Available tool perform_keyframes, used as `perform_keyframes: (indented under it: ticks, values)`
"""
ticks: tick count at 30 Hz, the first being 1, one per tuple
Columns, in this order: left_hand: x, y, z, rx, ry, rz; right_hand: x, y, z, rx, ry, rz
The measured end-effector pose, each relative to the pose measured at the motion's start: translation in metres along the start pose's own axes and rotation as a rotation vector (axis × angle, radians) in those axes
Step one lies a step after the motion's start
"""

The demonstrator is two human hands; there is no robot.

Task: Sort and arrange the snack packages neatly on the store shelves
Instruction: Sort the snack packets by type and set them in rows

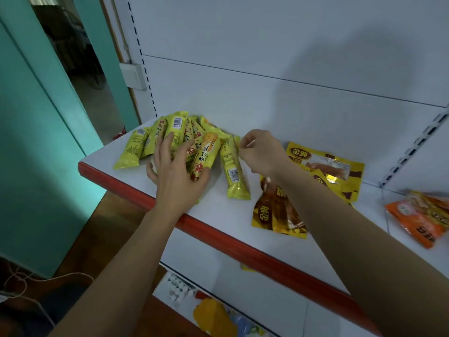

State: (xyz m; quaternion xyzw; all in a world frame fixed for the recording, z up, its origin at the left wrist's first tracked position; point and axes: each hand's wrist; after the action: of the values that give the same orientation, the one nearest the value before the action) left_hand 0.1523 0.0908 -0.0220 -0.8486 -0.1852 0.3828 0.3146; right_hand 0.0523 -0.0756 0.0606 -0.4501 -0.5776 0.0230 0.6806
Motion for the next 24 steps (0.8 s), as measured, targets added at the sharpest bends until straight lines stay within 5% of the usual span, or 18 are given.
perform_keyframes:
  ticks: [9,24]
  values:
    - [-0.018,-0.009,0.006,0.015,0.07,-0.02,-0.01,-0.029,0.025,-0.086,-0.143,0.175]
    - [-0.074,-0.006,-0.001,0.075,0.189,-0.009,-0.047,-0.061,0.071,-0.189,-0.061,0.228]
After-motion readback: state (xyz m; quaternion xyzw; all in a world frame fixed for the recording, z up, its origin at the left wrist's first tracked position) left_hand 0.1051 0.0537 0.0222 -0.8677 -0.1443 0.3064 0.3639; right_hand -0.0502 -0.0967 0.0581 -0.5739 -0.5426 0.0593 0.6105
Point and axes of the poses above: each hand's wrist, its own z-axis away from the middle knuckle, its own y-axis out of the palm, x = y × z
